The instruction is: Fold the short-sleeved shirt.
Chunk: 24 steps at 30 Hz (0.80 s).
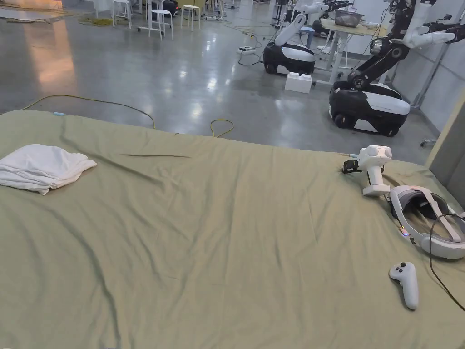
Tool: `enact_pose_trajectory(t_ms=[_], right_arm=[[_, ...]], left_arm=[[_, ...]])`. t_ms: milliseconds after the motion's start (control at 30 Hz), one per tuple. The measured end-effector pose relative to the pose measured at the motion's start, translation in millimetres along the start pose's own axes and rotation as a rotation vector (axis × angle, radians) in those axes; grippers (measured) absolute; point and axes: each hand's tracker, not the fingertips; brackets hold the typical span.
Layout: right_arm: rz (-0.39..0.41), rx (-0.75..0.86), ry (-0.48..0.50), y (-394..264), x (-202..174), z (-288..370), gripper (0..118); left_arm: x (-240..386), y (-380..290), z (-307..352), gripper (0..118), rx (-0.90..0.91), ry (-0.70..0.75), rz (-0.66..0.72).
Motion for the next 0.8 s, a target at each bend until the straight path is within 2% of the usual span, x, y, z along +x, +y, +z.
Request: enact_pose_trajectory(t_ms=[133,167,200,233,267,300,333,433,567,667,700,800], right_arm=[[-0.011,-0.017,-0.009,-5.0,-1.7,-18.6,2],[-0.013,-0.018,-0.016,-5.4,-3.9,-17.6,11],[-0.011,-0.007,-0.031,-5.8,-6.0,-14.9,29],[0.000,0.005,-0.044,-5.4,-7.9,-10.7,54],[0.013,0.017,-0.078,-4.3,-9.0,-6.6,76],[0.015,0.031,-0.115,-2.2,-10.6,1.1,77],[0.013,0.062,-0.135,0.5,-10.3,9.6,76],[-0.030,0.163,-0.163,13.3,-6.1,33.5,76],[-0.077,0.332,-0.164,37.8,-6.4,59.5,76],[-0.120,0.480,-0.129,57.6,-16.0,72.5,76],[-0.132,0.530,-0.112,65.2,-24.8,78.6,75],[-0.141,0.695,-0.084,84.7,-47.6,88.0,62]], left_arm=[[3.2,-4.3,-10.6,13,-0.032,0.012,0.002],[4.0,-4.4,-9.5,19,-0.030,0.013,0.006],[4.2,-3.9,-8.4,23,-0.024,0.015,0.012],[4.8,-2.4,-5.6,31,-0.017,0.014,0.021],[4.9,-1.3,-2.4,44,-0.008,0.016,0.031],[5.2,1.0,1.4,50,0.009,0.028,0.040],[5.6,4.2,5.3,52,0.028,0.036,0.045],[13.0,18.7,23.0,52,0.128,0.031,0.057],[29.2,43.9,40.0,52,0.253,0.025,0.038],[40.8,62.3,44.7,52,0.346,0.022,0.028],[46.0,68.7,46.4,52,0.378,0.031,0.024],[58.3,85.0,48.3,52,0.489,0.055,0.008]])
